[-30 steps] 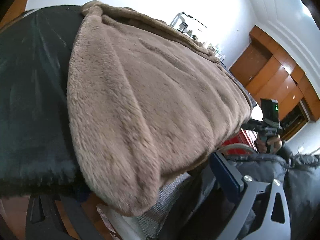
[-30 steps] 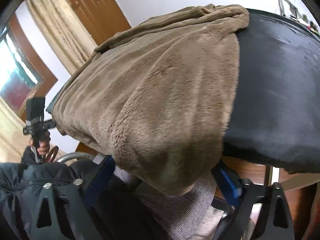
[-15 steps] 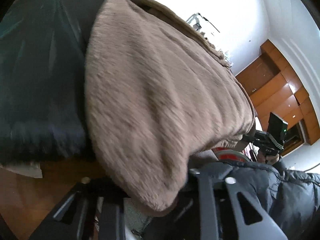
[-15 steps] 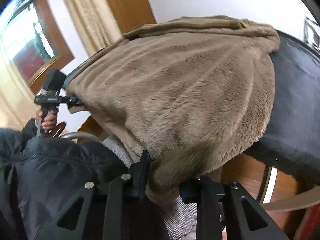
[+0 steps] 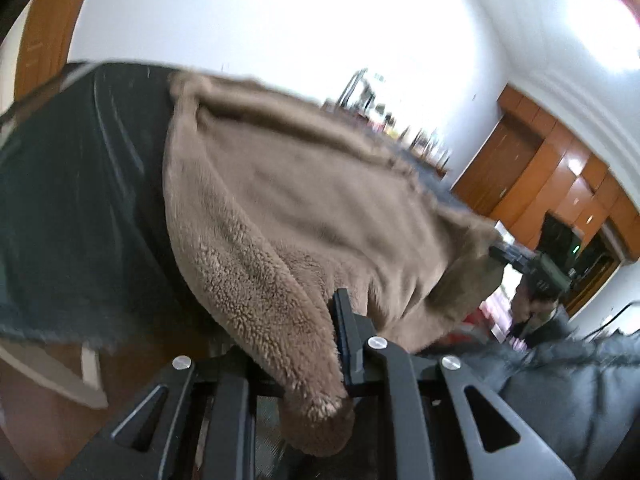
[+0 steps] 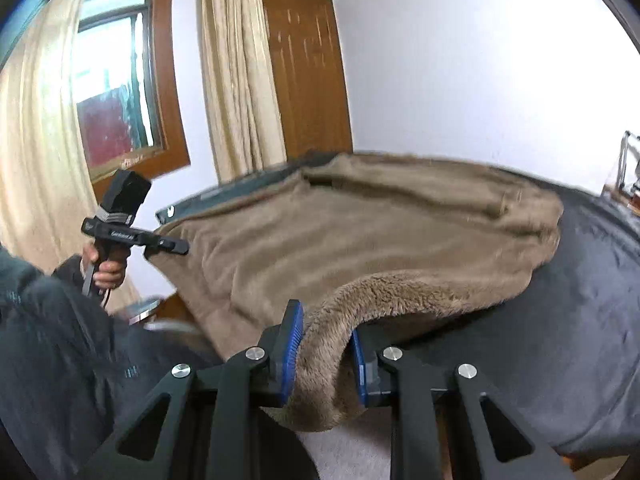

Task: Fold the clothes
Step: 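Grasp the sweater's hem end with both grippers, then lift the hem with both grippers and fold it toward the collar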

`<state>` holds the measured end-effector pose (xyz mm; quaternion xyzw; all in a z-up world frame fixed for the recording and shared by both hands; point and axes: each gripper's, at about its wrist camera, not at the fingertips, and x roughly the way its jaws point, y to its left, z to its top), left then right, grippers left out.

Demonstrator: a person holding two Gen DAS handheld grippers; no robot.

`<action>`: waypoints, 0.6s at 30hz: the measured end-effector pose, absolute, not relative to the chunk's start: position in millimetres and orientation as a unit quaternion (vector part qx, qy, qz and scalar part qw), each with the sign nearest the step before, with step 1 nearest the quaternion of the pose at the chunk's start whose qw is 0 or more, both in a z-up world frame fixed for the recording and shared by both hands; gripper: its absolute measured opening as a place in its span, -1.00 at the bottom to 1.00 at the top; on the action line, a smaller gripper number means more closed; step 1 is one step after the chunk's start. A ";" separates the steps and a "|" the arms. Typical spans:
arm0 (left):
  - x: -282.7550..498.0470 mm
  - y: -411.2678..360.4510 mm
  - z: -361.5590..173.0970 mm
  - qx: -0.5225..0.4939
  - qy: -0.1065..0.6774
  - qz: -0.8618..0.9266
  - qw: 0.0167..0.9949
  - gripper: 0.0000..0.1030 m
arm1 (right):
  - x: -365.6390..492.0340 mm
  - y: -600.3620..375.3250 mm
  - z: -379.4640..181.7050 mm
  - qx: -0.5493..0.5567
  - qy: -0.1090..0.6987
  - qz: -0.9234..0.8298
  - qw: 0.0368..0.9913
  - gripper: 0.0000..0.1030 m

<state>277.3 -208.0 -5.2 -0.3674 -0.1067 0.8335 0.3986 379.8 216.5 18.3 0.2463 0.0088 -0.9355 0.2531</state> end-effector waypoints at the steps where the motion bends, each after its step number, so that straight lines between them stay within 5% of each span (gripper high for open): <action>1: 276.0 -209.9 -0.6 -0.358 -0.115 0.836 0.400 -0.63 | 378.7 216.3 23.4 0.236 0.006 -0.939 0.251 -0.53; 18: 191.8 -213.8 70.5 -0.274 -0.206 0.870 0.355 -0.63 | 348.4 214.8 86.8 0.132 0.077 -0.986 0.072 -0.53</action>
